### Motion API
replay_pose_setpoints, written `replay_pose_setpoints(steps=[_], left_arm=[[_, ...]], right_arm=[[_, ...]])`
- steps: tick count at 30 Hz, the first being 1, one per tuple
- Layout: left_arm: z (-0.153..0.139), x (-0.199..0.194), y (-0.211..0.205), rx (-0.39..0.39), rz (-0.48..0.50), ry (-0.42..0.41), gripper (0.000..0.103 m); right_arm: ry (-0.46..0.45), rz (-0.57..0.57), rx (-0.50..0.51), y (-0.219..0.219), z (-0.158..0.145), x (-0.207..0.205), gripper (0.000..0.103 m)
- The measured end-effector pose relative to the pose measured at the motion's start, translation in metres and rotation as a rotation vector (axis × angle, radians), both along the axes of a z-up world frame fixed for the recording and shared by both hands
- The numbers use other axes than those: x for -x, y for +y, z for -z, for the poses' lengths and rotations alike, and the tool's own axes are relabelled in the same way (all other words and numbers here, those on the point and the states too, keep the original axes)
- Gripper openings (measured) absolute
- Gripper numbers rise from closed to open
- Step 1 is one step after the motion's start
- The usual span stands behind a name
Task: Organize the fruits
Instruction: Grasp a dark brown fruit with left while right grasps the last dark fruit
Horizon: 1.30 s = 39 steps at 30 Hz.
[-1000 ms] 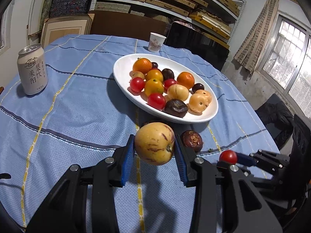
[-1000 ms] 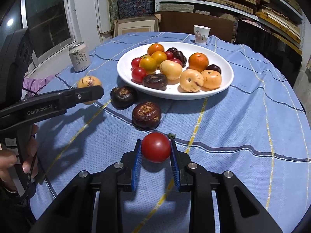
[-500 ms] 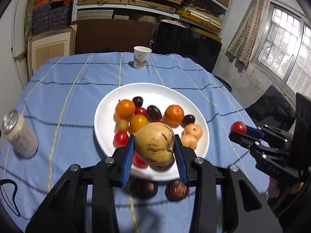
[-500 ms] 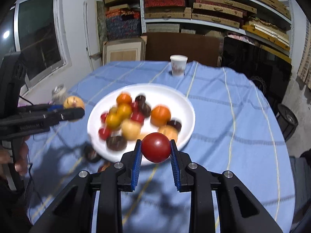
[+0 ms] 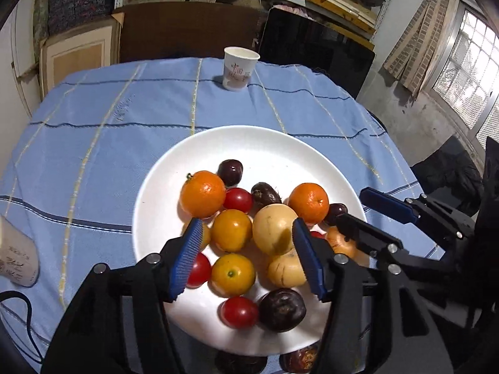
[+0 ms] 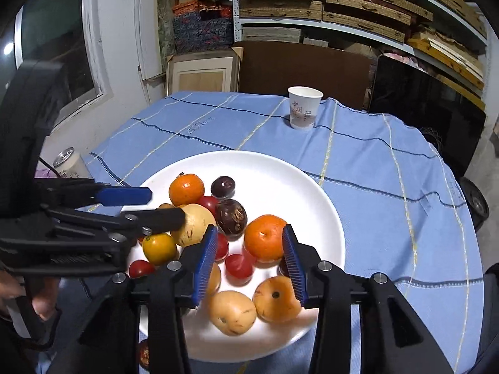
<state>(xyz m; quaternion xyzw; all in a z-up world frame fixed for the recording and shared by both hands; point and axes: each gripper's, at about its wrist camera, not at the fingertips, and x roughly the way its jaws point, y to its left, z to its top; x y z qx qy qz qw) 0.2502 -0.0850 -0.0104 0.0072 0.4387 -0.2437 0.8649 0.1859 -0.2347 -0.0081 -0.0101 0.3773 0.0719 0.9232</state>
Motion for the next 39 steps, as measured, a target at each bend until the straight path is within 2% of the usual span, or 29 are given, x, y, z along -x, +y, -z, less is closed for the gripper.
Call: replay_pose_setpoints(steps=[3,7,11,13,16,20,24,27,28,29,31,37,39], left_arm=[[-0.005,0.018,0.011,0.007,-0.001,-0.025,0.065],[-0.005,0.055,0.027,-0.01,0.038,-0.049,0.082],[0.02,0.091,0.041,-0.057,0.081,-0.028,0.083],[0.034,0.098,0.043,-0.097,0.076,-0.024,0.083],[0.05,0.102,0.043,-0.112,0.05,-0.003,0.083],[0.056,0.103,0.033,-0.161,0.031,-0.049,0.083],[0.07,0.093,0.023,-0.183,0.035,-0.022,0.083],[0.074,0.091,0.018,-0.207,0.034,-0.049,0.083],[0.075,0.092,0.018,-0.208,0.035,-0.057,0.081],[0.073,0.092,0.019,-0.203,0.031,-0.067,0.076],[0.071,0.093,0.023,-0.179,0.037,-0.081,0.045],[0.057,0.102,0.04,-0.124,0.001,-0.151,0.045],[0.05,0.104,0.05,-0.081,-0.028,-0.174,0.045]], right_arm=[[-0.01,0.016,-0.004,-0.008,-0.003,0.017,0.043],[-0.009,0.014,-0.025,-0.015,-0.004,0.053,0.047],[-0.005,0.019,-0.035,-0.018,0.006,0.101,0.053],[-0.003,0.016,-0.042,-0.016,0.012,0.119,0.053],[-0.015,0.015,-0.065,-0.011,0.02,0.145,0.053],[0.004,0.004,-0.079,-0.002,0.027,0.158,0.054],[0.013,0.009,-0.048,0.005,0.029,0.165,0.054],[0.015,0.014,-0.032,0.007,0.029,0.167,0.054],[0.018,0.012,-0.028,0.009,0.029,0.168,0.054],[0.021,0.01,-0.028,0.009,0.03,0.167,0.054],[0.028,0.004,-0.033,0.011,0.031,0.166,0.054],[0.052,0.003,-0.02,0.021,0.034,0.156,0.054],[0.075,-0.014,-0.008,0.03,0.038,0.146,0.054]])
